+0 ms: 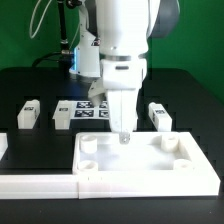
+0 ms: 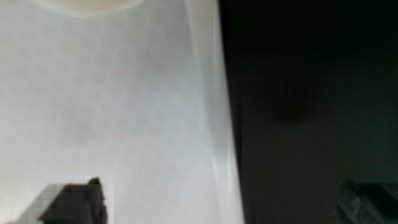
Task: Assemble desk
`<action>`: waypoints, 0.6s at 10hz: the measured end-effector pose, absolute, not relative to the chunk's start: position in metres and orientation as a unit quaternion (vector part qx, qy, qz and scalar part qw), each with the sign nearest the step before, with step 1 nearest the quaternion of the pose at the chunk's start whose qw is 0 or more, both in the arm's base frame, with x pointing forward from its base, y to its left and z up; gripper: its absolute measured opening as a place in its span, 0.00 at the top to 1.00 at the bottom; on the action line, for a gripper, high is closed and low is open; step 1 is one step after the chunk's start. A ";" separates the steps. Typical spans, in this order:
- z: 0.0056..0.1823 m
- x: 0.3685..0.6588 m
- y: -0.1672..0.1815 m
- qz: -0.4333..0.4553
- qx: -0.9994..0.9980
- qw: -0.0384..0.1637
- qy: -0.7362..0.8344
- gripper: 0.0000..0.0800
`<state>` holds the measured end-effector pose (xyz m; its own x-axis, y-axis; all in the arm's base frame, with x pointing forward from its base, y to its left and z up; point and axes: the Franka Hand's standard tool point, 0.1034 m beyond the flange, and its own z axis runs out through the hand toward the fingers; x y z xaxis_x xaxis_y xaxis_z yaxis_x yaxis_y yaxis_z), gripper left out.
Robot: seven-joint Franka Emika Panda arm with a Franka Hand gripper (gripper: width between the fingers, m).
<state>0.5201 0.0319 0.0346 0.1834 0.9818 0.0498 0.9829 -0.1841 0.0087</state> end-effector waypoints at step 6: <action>0.061 0.518 0.101 -0.025 -0.921 0.015 -0.389 0.19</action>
Offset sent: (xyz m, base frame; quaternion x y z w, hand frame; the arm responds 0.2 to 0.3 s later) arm -0.0025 0.0496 0.0254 -0.0112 -0.0147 0.2390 0.9708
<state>0.5184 0.1014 0.0607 0.6968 0.7149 0.0584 0.7164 -0.6977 -0.0079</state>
